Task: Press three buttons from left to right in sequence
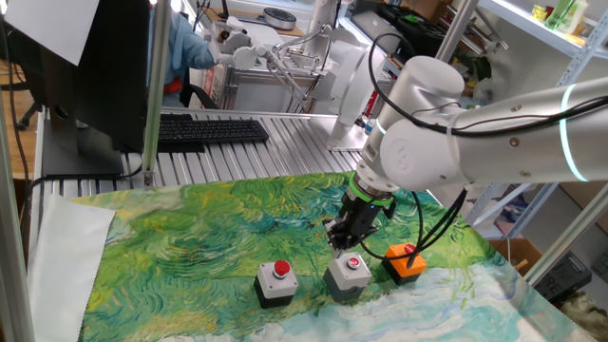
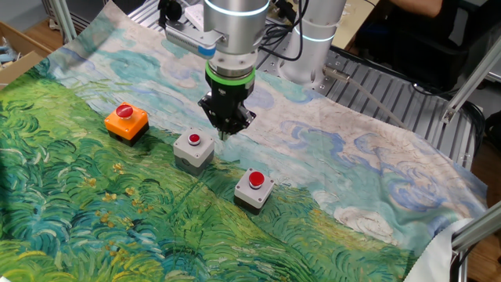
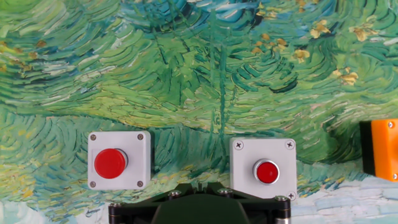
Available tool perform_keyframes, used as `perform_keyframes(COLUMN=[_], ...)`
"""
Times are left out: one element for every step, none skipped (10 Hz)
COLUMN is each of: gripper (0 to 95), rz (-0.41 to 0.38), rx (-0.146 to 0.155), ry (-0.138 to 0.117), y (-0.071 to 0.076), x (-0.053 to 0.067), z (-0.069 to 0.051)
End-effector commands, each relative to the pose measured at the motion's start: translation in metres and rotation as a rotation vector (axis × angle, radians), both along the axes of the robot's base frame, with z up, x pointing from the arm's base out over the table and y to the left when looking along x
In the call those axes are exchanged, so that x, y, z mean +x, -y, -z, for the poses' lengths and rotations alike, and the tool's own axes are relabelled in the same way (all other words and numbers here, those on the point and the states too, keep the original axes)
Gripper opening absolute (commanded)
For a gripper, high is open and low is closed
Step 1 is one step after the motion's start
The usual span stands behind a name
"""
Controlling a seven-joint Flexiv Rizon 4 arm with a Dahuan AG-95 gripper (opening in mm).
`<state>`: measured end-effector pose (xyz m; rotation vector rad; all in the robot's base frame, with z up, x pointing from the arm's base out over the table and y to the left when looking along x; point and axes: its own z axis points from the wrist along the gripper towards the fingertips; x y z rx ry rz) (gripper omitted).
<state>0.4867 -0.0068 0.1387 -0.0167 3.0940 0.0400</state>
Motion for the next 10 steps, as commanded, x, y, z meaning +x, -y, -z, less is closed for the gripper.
perform_keyframes(gripper=[0.0,0.0,0.0,0.0,0.0,0.0,0.0,0.0,0.0,0.0], rz=[-0.007,-0.014,-0.013,-0.011,-0.008,-0.008,-0.008,-0.01,-0.009,0.003], rx=[-0.001,-0.002,-0.002,-0.003,-0.002,-0.002,-0.002,-0.001,0.0,0.0], ry=[0.0,0.0,0.002,0.002,0.0,0.0,0.0,0.0,0.0,0.003], y=[0.0,0.0,0.0,0.0,0.0,0.0,0.0,0.0,0.0,0.0], x=[0.0005,0.0005,0.0005,0.0005,0.0005,0.0005,0.0005,0.0005,0.0005,0.0005], z=[0.0003,0.0004,0.0004,0.0004,0.0004,0.0004,0.0004,0.0004,0.0004,0.0004])
